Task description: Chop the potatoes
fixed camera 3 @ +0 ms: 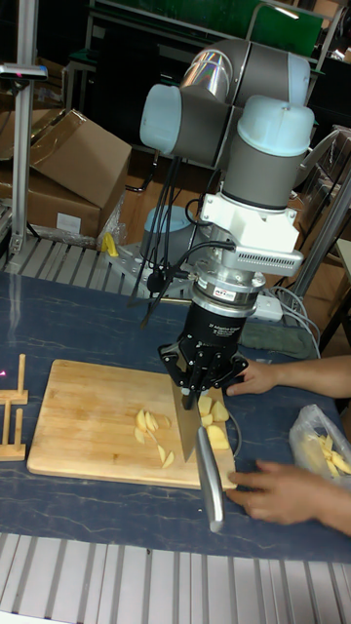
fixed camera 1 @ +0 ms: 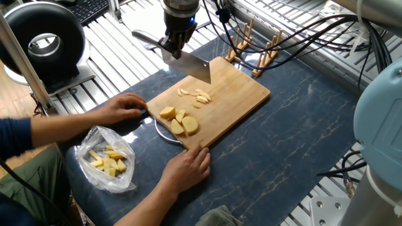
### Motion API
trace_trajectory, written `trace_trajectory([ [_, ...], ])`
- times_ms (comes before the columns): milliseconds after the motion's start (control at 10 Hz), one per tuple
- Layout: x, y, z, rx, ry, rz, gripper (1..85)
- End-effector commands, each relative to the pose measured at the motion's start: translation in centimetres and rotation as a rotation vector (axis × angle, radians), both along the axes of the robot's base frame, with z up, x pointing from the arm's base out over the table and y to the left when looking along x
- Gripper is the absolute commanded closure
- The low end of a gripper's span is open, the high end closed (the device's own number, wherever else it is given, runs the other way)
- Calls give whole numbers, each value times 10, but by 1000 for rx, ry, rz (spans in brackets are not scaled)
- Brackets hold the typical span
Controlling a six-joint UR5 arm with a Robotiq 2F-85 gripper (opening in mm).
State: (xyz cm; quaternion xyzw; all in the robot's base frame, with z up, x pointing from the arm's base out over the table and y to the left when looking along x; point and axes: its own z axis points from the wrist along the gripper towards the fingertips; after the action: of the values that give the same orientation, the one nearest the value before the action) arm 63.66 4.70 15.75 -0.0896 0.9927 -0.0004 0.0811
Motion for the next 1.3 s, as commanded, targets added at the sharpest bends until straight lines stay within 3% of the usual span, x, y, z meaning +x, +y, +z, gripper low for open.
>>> trace_trajectory([
  [0, -2, 3, 0, 6, 4, 7, 847],
  [1200, -2, 5, 3, 21, 3, -4, 847],
])
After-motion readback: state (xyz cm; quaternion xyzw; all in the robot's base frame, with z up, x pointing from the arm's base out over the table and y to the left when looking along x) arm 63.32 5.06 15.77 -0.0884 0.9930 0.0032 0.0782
